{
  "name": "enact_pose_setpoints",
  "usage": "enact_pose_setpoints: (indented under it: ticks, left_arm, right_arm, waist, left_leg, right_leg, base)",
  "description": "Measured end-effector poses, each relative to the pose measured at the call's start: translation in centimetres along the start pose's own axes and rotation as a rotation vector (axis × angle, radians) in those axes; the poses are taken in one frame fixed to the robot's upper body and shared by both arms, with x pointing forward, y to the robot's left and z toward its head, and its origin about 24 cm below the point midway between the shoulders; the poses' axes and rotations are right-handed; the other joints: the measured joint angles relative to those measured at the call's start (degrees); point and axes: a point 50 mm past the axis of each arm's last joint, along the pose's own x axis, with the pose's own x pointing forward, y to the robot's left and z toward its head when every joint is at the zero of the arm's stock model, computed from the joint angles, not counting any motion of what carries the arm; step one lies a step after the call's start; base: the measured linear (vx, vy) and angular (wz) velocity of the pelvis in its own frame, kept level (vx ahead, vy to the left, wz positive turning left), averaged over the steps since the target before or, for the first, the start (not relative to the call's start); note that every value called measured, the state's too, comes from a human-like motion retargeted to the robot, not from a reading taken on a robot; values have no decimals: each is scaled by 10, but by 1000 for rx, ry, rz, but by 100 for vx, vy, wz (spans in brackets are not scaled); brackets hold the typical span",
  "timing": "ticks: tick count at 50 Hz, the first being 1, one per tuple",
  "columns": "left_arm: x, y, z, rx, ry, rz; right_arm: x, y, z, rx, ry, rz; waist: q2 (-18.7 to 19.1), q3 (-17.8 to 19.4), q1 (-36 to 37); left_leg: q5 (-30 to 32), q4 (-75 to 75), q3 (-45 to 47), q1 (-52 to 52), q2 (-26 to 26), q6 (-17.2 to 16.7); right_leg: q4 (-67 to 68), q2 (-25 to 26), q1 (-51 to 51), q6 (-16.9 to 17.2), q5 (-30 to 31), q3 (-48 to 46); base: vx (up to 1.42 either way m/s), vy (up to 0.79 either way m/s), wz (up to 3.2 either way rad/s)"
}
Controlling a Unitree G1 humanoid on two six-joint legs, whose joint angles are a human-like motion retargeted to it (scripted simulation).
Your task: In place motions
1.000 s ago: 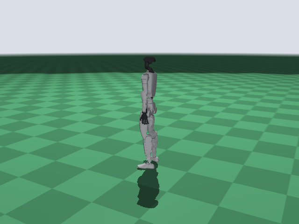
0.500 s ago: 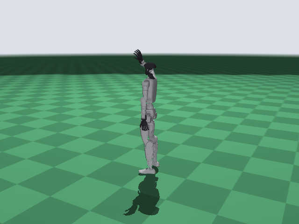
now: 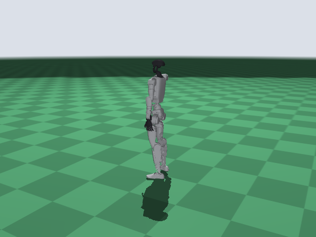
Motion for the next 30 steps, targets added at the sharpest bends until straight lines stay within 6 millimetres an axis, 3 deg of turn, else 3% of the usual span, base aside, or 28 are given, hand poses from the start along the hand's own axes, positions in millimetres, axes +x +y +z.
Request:
enact_pose_setpoints:
  ticks: [2,5,7,9,11,13,15,17,20,22,24,25,27,30]
  left_arm:
    - [1,-3,-8,-34,17,-9]
    - [0,3,-20,-42,53,4]
    - [-1,5,-27,-34,78,-1]
    - [-1,7,-30,-40,94,1]
    - [-1,9,-30,-66,97,18]
    - [-1,12,-30,-103,93,35]
    - [-2,13,-29,-131,84,46]
    - [-2,15,-27,-137,75,54]
    - [-1,15,-23,-101,56,42]
    - [-1,16,-19,-62,39,31]
    - [-1,17,-16,-32,24,27]
    - [-1,17,-14,-20,16,25]
    - [-1,16,-12,-11,11,19]
    - [-1,15,-12,-19,20,16]
  right_arm:
    - [7,-8,-55,390,-38,191]
    - [18,-37,-148,855,-272,28]
    - [20,-40,-206,988,-334,-110]
    - [13,-30,-270,1062,-235,-202]
    - [-10,-14,-338,1106,-19,-269]
    - [-45,5,-399,1138,218,-340]
    - [-85,25,-448,1169,401,-423]
    - [-122,41,-479,1253,504,-511]
    - [-153,53,-500,1435,510,-689]
    - [-148,40,-496,1459,427,-812]
    - [-126,20,-476,1408,348,-815]
    - [-110,9,-460,1366,312,-776]
    - [-72,-18,-409,1212,238,-597]
    - [-30,-55,-306,878,147,-366]
  waist:
    - [11,-5,-10]
    - [14,-5,-4]
    - [25,3,-5]
    - [39,11,-16]
    - [47,18,-29]
    - [51,24,-36]
    - [48,26,-36]
    - [43,24,-30]
    - [36,19,-14]
    - [27,18,-9]
    - [19,17,-3]
    - [14,16,1]
    - [5,12,10]
    - [-11,6,26]
  left_leg:
    - [0,0,-1,-7,5,-1]
    - [-1,-4,8,-3,12,-2]
    - [-1,-5,14,3,17,-3]
    - [-1,-5,18,4,22,-4]
    - [0,-5,17,0,27,-5]
    - [2,-4,13,-3,30,-6]
    - [4,-2,7,-5,30,-6]
    - [5,-1,0,-7,27,-6]
    - [7,0,-9,-11,24,-5]
    - [7,1,-14,-13,20,-4]
    - [8,2,-18,-14,16,-3]
    - [8,2,-19,-15,14,-3]
    - [8,3,-24,-19,9,-1]
    - [8,6,-31,-26,3,1]
  right_leg:
    - [0,3,-8,1,1,-2]
    - [0,12,-12,0,3,6]
    - [0,18,-10,0,5,12]
    - [0,23,-10,0,5,13]
    - [-2,27,-10,0,6,11]
    - [-3,28,-8,0,5,5]
    - [-5,28,-3,1,4,-4]
    - [-6,26,1,1,3,-12]
    - [-6,22,6,1,2,-21]
    - [-7,18,9,1,1,-27]
    - [-8,15,11,2,0,-32]
    - [-8,14,12,2,0,-34]
    - [-9,10,12,3,-1,-37]
    - [-10,4,12,5,-1,-41]
  base:
    - [5,4,1]
    - [5,13,-27]
    - [2,15,-33]
    - [-2,15,-14]
    - [-5,8,8]
    - [1,1,25]
    - [5,-2,38]
    - [7,0,37]
    - [6,6,31]
    - [-1,8,30]
    - [-3,11,24]
    - [-1,8,20]
    - [0,2,9]
    - [1,-1,6]
